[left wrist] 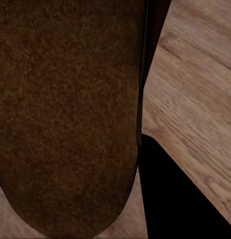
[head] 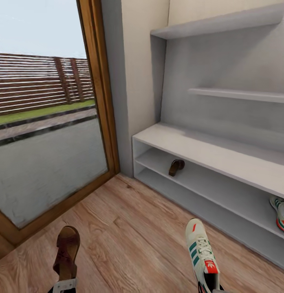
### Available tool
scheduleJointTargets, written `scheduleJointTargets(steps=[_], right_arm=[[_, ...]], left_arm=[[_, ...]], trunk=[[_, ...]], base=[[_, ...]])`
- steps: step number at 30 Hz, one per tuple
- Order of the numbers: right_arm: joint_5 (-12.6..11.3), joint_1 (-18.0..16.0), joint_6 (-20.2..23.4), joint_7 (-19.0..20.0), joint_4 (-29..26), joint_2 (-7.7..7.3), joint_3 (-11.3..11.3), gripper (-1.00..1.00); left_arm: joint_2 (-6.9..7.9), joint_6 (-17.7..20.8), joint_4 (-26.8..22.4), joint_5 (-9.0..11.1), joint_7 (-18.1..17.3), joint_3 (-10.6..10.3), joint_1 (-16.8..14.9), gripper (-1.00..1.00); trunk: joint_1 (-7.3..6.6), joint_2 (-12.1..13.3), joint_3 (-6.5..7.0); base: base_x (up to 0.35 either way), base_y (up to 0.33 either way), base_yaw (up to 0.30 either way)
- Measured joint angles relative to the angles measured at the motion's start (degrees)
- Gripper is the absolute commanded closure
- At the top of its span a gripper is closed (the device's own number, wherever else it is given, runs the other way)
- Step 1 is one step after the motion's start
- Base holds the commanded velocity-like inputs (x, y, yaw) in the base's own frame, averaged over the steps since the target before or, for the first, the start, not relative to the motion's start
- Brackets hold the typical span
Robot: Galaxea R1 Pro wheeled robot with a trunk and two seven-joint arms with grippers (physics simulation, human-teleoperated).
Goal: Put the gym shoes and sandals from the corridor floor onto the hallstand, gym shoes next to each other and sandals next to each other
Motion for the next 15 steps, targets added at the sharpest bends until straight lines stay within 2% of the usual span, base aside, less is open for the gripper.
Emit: scheduleJointTargets(steps=[6,15], right_arm=[[0.0,0.0,0.0,0.0,-0.1,0.00,0.0,1.00],[0.0,0.0,0.0,0.0,-0.1,0.00,0.0,1.00]], left_arm=[[0.00,0.0,0.0,0.0,0.0,0.0,0.0,1.00],[0.00,0.0,0.0,0.0,0.0,0.0,0.0,1.00]], trunk=[[0.01,0.0,0.00],[0.02,0.0,0.00]], base=[[0.191,0.225,-0.262],[0.083,0.228,-0.262]])
